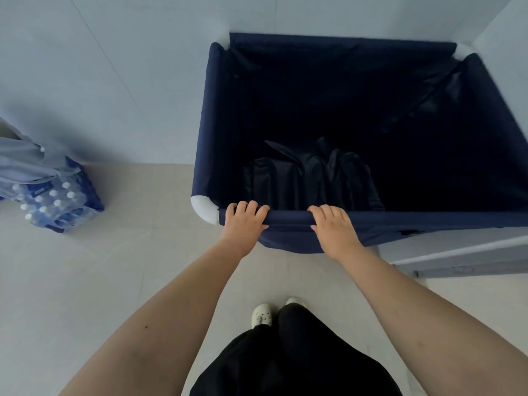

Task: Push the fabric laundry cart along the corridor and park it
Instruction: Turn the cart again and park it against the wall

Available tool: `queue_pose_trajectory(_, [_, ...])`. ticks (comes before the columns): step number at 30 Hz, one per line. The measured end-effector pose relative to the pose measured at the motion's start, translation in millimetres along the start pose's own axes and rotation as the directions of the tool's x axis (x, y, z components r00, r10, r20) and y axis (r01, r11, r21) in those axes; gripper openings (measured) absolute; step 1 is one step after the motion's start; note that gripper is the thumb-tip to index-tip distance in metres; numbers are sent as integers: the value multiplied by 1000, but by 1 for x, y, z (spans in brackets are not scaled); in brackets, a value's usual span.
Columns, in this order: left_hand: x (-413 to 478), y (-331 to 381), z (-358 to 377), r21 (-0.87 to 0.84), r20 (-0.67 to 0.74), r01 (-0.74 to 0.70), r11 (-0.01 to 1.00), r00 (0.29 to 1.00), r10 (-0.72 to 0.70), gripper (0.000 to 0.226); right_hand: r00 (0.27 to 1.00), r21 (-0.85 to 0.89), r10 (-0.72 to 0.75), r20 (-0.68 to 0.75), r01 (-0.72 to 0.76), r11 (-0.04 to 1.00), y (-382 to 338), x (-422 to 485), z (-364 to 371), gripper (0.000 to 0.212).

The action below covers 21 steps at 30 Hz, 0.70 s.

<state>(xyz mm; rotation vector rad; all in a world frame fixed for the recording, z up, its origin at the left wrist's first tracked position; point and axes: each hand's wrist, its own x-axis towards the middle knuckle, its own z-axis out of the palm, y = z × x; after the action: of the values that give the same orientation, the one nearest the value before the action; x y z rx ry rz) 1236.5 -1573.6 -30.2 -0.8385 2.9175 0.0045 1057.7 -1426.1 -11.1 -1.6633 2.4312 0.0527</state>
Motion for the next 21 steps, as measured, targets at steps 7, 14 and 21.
queue_pose_trajectory(7, [-8,-8,-7,-111,-22,-16,994,1000,14,42,990,162,58,-130,-37,986,11,-9,0,37])
queue_pose_trajectory(14, [-29,-35,-10,-25,25,128,992,992,-127,52,976,193,43,-214,-1,981,15,-5,12,33])
queue_pose_trajectory(21, [-17,-56,-16,20,88,-92,996,992,90,45,974,103,90,-207,-70,992,9,-3,11,38])
